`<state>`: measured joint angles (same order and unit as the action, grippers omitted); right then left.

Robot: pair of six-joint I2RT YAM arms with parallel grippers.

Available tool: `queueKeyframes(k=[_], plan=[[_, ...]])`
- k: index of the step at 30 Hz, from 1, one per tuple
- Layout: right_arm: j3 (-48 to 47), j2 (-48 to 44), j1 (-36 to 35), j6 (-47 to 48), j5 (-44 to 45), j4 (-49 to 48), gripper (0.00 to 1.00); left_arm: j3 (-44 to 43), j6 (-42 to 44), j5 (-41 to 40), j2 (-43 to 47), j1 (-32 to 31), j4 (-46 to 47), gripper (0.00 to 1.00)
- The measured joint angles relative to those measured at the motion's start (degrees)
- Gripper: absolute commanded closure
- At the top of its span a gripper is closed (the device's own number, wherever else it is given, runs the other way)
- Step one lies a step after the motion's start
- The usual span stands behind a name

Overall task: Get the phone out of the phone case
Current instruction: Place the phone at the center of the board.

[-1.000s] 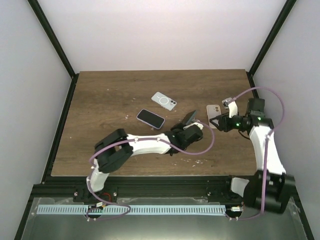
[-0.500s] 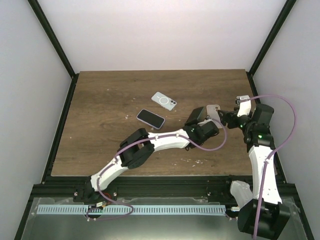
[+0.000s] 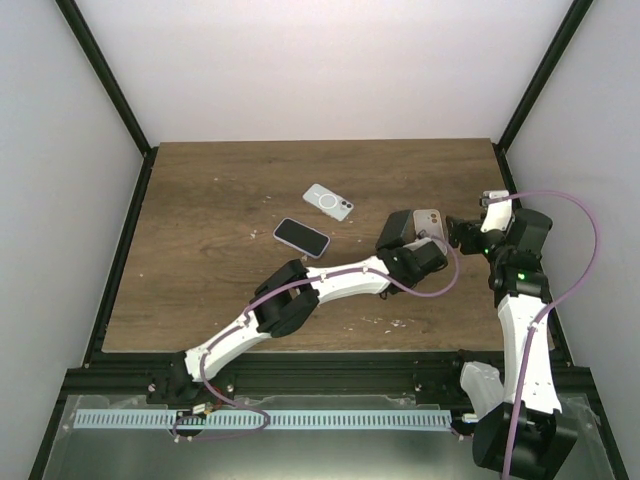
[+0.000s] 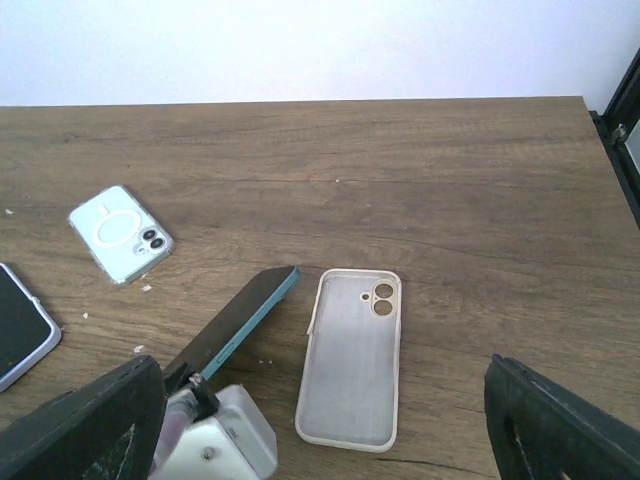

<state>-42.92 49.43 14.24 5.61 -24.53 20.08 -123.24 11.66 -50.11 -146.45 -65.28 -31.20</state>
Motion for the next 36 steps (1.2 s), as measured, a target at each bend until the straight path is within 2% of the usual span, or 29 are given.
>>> queueKeyframes(k=[4,10,13,15,17,18,21,28,31,36], plan=[[0.00,0.02,0.00,-0.13,0.37,0.00,0.12,0.00,-1.05,2.91,-1.05,-0.02,-1.16,0.69],[0.00,0.00,-0.22,-0.55,-1.38,0.07,0.12,-0.28,-2.99,5.86,-1.95,0.11,-1.66,0.41],[0.00,0.00,-0.22,-0.55,-1.90,0.07,0.12,0.33,-6.49,12.07,-0.39,0.81,-1.36,0.28],[0.00,0.00,-0.22,-0.55,-2.40,0.07,0.12,3.78,-9.42,18.56,2.54,1.46,-0.52,0.21],[0.00,0.00,-0.22,-0.52,-3.02,0.07,0.12,8.15,-11.85,24.37,5.88,2.71,0.07,0.11],[0.00,0.00,-0.22,-0.55,-3.34,0.04,0.12,10.32,-13.27,27.15,7.58,3.37,0.46,0.02],[0.00,0.07,-0.17,-0.52,-3.45,0.24,0.12,15.65,-18.99,36.13,12.15,6.78,1.81,0.00],[0.00,0.66,-0.17,-0.48,-4.07,0.52,0.12,16.50,-28.11,52.02,13.20,17.75,6.29,0.00],[0.00,0.87,-0.17,-0.44,-4.17,0.70,0.12,16.50,-30.56,56.13,12.26,19.58,7.91,0.00],[0.00,0.92,-0.17,-0.35,-4.20,0.92,0.12,17.66,-32.85,60.50,10.95,18.82,10.19,0.04]])
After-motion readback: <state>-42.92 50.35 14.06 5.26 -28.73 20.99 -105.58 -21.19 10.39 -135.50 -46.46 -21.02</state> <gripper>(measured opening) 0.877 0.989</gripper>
